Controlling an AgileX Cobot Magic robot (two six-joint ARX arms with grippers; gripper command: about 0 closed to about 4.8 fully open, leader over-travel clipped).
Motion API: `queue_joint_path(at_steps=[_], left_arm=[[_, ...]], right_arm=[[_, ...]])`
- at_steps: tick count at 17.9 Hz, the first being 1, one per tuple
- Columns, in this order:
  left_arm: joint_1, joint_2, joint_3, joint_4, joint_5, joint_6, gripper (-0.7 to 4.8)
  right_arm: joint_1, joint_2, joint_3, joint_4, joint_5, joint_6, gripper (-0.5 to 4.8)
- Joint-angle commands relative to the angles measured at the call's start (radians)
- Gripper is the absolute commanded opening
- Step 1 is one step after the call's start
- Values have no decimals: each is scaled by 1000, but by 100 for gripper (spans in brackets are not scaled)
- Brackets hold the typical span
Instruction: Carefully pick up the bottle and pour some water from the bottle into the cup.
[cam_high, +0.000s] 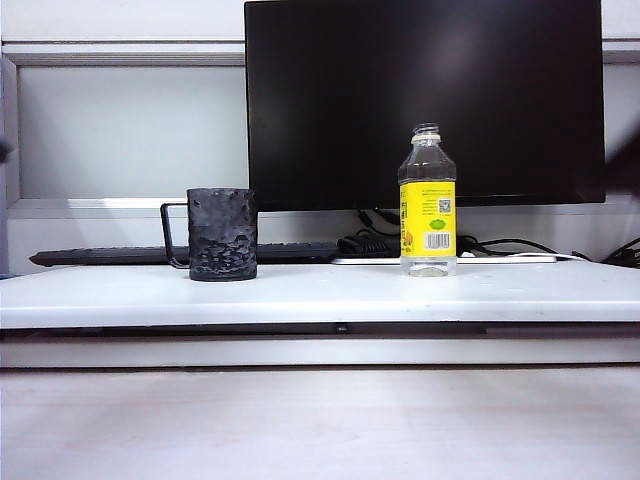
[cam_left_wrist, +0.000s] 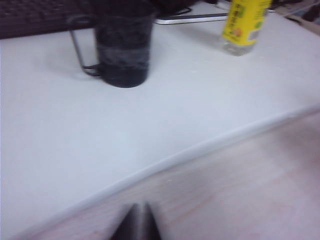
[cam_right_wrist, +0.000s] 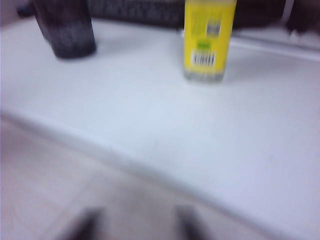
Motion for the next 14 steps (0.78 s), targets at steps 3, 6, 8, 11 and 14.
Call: queue_joint_path(at_steps=[3, 6, 8, 11, 14], left_arm=[[1, -1, -43, 3, -190, 8, 21], [1, 0, -43, -42, -186, 9, 21], [1, 0, -43, -42, -185, 9, 21], [1, 0, -43, -42, -185, 9, 21], [4, -59, -50, -53, -180, 9, 21]], right_arm=[[0, -1, -87, 11, 23, 1, -5], [0, -1, -103, 4, 18, 1, -5], [0, -1, -103, 6, 19, 1, -5], [0, -1, -103, 6, 19, 1, -5], [-5, -62, -103, -19, 17, 1, -5]])
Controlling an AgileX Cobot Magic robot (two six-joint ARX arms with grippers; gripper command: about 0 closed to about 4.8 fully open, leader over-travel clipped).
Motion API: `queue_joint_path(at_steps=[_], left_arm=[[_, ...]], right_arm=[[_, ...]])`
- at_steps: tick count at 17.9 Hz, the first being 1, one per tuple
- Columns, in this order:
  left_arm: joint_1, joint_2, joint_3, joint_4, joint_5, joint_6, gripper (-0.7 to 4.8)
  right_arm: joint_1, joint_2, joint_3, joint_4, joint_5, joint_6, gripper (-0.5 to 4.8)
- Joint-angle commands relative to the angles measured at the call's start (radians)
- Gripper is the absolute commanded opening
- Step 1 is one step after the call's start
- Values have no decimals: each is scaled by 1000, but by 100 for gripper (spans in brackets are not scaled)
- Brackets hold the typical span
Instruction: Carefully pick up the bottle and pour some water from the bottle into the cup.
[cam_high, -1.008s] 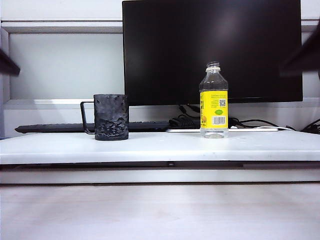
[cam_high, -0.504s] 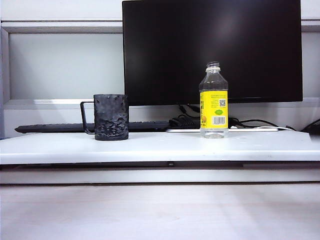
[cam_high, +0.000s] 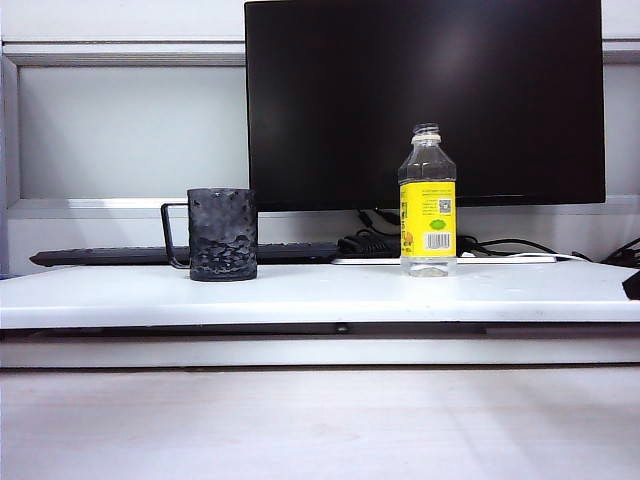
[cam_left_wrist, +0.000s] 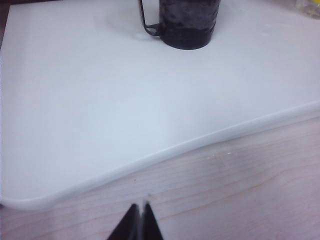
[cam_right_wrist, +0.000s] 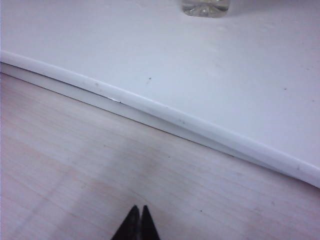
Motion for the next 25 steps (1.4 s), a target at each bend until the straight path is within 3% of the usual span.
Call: queue_joint_path(at_steps=[1, 5, 11, 14, 17, 20, 25], left_arm=[[10, -93, -6, -5, 13, -3, 21], [151, -175, -8, -11, 48, -3, 21], [472, -270, -54, -6, 51, -3, 21], [573, -296, -96, -5, 48, -3, 22], [588, -296, -146, -5, 42, -3, 22], [570, -297, -184, 104, 67, 5, 22], [460, -297, -195, 115, 67, 5, 22]], right_arm=[[-14, -100, 2, -14, -3, 1, -5], [-109, -296, 2, -20, -6, 1, -5], [-328, -310, 0, 28, -6, 1, -5], [-377, -310, -8, 28, 0, 1, -5], [-373, -310, -8, 20, 0, 1, -5], [-373, -310, -8, 19, -2, 1, -5], [-375, -310, -8, 20, -1, 1, -5]])
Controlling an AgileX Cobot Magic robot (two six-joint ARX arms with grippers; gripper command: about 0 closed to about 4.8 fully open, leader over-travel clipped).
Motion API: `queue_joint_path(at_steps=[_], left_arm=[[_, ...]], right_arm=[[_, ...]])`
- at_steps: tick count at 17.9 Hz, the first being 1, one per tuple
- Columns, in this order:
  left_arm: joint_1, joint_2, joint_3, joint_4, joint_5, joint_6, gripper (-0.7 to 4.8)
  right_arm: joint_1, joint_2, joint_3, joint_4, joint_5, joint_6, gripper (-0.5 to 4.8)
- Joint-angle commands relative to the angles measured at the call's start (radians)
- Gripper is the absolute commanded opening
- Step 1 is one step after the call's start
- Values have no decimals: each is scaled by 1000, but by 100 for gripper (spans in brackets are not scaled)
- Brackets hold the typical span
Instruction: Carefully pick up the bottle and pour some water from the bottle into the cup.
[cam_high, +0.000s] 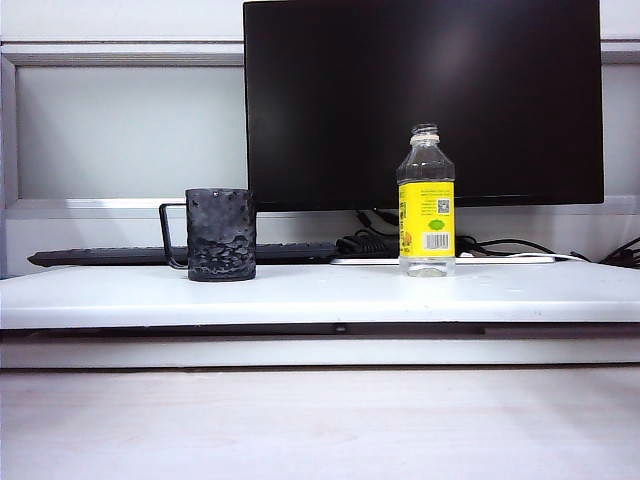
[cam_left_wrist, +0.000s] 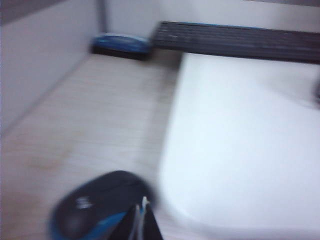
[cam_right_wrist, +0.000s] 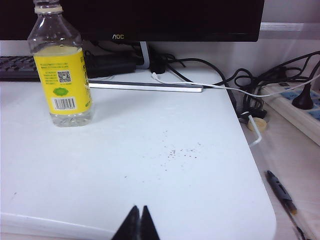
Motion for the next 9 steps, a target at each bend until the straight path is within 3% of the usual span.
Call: queue_joint_path(at_steps=[1, 7, 9], left_arm=[[-60, 0, -6, -6, 3, 0, 22], [-79, 0, -6, -6, 4, 0, 22], [-79, 0, -6, -6, 5, 1, 22]], right_arm=[[0, 0, -7, 13, 0, 1, -5], [1, 0, -6, -6, 4, 1, -5], [1, 0, -6, -45, 85, 1, -5]])
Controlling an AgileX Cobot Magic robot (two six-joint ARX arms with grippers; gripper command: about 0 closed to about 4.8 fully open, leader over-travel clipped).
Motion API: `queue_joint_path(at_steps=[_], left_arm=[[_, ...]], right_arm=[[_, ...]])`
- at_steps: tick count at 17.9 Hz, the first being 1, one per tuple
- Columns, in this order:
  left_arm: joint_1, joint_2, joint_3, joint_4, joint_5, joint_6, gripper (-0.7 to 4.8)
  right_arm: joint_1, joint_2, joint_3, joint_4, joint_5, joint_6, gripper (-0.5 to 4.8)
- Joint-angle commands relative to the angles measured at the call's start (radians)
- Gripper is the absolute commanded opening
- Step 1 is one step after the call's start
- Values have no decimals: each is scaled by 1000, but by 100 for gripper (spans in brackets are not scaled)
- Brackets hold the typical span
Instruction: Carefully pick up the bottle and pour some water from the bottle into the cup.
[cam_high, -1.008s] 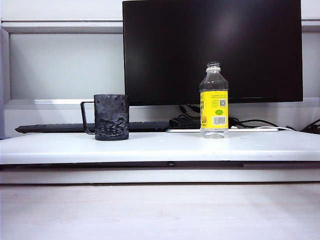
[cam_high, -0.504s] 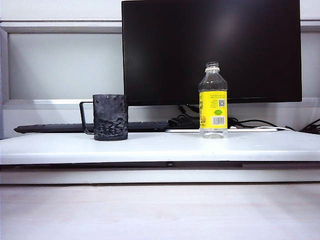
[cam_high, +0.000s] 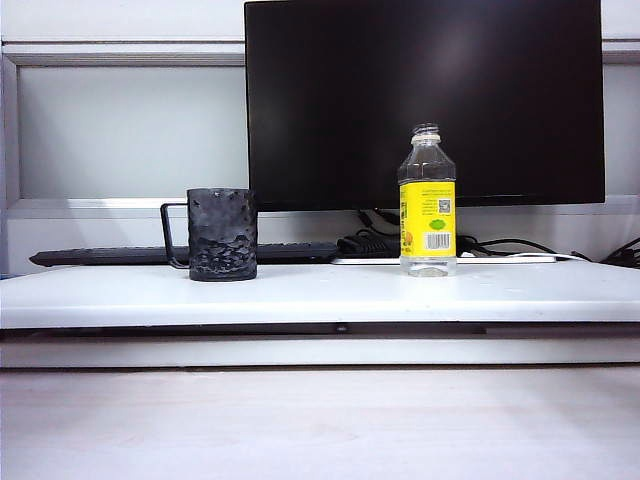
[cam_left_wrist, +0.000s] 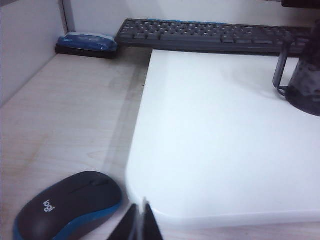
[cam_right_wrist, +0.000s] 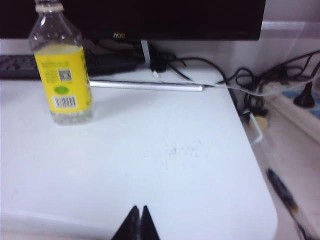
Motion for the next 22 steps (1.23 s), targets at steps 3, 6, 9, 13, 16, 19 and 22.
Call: queue_joint_path(at_steps=[3, 6, 9, 13, 16, 19, 22], left_arm=[[0, 0, -6, 7, 0, 0, 22], [0, 0, -6, 11, 0, 0, 22], [0, 0, -6, 10, -1, 1, 22], [0, 0, -6, 10, -1, 1, 22], [0, 0, -6, 10, -1, 1, 22], [0, 0, -6, 10, -1, 1, 22], [0, 0, -6, 10, -1, 0, 22]], right_arm=[[1, 0, -6, -60, 385, 1, -5], [-1, 0, -6, -57, 351, 1, -5], [0, 0, -6, -58, 174, 1, -5], [-1, 0, -6, -58, 219, 1, -5], [-1, 0, -6, -58, 219, 1, -5], [-1, 0, -6, -58, 220, 1, -5], [0, 0, -6, -59, 220, 1, -5]])
